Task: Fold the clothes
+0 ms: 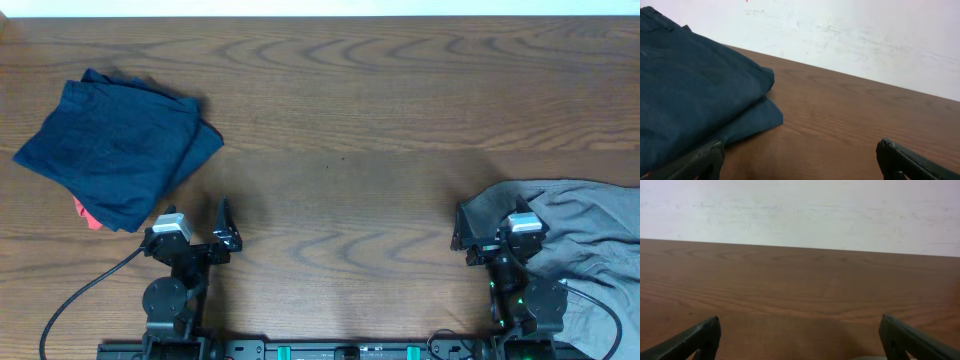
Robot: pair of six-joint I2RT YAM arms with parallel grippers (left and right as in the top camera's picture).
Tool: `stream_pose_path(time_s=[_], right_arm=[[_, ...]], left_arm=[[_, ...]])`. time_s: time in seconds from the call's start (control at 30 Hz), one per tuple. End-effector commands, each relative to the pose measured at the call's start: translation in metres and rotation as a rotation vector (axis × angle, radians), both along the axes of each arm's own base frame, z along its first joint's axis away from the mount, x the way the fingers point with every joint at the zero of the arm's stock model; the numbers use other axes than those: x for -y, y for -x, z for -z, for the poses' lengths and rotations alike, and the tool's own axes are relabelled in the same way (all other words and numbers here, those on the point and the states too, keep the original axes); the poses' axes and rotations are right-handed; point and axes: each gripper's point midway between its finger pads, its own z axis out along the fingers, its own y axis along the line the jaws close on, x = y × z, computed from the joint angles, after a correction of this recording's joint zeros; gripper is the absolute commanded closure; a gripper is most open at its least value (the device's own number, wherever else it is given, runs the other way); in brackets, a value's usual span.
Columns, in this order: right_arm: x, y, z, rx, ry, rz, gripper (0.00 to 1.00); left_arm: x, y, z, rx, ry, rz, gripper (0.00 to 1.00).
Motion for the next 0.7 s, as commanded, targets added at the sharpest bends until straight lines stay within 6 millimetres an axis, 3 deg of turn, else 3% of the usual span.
stream_pose_path(time_s=[0.0,0.3,0.43,0.67], right_arm=[[0.0,0.0,0.001,0.001,0.015,0.001,0.01],[-0.002,0.0,0.0,0.003,0.001,-0.01,0.01],[-0.008,0.001,0.0,-0.019,-0.164,-0.032,0.01],[-0.008,-0.001,0.011,-0.09,-0.244,-0.018,0.01]], left_arm=[[-0.004,0.0,0.017,-0.04,-0.021,-0.017,0.02],[-0.004,0.0,0.017,-0.041,-0.021,-0.017,0.02],[-0.003,0.0,0.017,-0.04,-0.02,-0.013,0.02],[0.0,-0.001,0.01,-0.013,0.024,-0.005,0.02]])
